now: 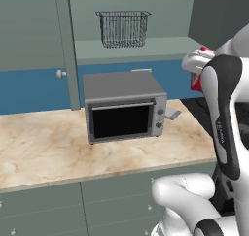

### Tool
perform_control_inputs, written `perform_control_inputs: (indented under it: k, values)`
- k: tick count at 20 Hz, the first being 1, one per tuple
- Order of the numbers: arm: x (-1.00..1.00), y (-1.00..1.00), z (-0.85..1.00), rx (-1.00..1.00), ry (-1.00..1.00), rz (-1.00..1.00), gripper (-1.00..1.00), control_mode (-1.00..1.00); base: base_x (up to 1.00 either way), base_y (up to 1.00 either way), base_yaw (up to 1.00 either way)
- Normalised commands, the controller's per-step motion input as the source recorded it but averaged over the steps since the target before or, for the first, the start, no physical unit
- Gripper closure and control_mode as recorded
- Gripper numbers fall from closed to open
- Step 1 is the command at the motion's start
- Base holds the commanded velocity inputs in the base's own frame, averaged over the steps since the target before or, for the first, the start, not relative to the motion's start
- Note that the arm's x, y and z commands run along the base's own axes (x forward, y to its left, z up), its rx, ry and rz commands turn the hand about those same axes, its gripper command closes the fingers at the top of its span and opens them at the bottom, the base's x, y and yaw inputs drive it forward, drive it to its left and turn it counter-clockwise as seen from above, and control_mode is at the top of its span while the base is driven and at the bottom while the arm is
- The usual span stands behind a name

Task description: Pick the canned food and boxed food from the counter and place them in the cabinets closest to them.

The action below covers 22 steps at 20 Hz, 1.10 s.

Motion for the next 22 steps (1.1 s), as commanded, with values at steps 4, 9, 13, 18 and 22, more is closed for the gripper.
perform_control_inputs:
  k: [4, 9, 13, 18, 22]
  values:
    - [0.00, 0.00, 0.05, 0.00, 0.01, 0.09, 1.00, -1.00, 0.00, 0.00, 0.00]
    - [0.04, 0.01, 0.02, -0.02, -0.07, 0.04, 1.00, -1.00, 0.00, 0.00, 0.00]
    - [0.31, 0.00, 0.06, 0.00, -0.05, 0.05, 1.00, -1.00, 0.00, 0.00, 0.00]
    - [0.53, 0.01, 0.03, -0.03, -0.01, 0.04, 1.00, -1.00, 0.00, 0.00, 0.00]
    - [0.54, 0.01, 0.08, -0.04, 0.02, 0.02, 1.00, -1.00, 0.00, 0.00, 0.00]
